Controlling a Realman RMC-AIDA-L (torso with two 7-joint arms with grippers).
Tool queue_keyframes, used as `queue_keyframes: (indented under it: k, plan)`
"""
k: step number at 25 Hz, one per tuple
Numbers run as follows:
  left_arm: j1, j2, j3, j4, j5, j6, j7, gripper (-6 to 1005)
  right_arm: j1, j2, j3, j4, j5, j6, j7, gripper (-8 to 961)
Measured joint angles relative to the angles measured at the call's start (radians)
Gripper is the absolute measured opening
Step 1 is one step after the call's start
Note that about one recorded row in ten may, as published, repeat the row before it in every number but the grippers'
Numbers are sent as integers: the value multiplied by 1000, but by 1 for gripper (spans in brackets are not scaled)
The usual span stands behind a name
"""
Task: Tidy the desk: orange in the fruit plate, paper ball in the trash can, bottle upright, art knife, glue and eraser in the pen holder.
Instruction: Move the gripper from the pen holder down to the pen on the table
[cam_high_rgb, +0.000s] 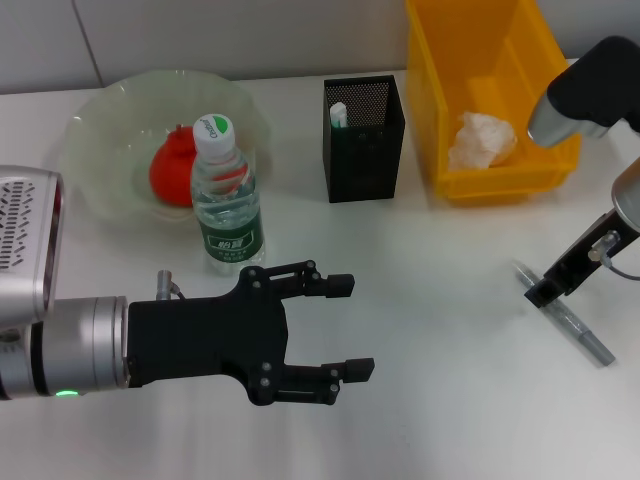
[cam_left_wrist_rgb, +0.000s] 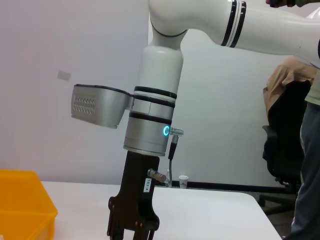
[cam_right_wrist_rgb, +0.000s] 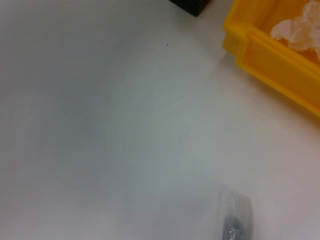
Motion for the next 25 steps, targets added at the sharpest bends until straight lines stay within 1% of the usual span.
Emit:
queue_keyframes:
  k: [6,18,25]
  plan:
    - [2,0,0,0,0,0,0,808,8,0,-20,29,1,15,0,494]
    - [1,0,-3,0,0,0,0,808,8,0,-20,32,-2,22,1,421]
    - [-1,0,-3,0,0,3,0,808,8,0,-21,57,-4,32,6,381]
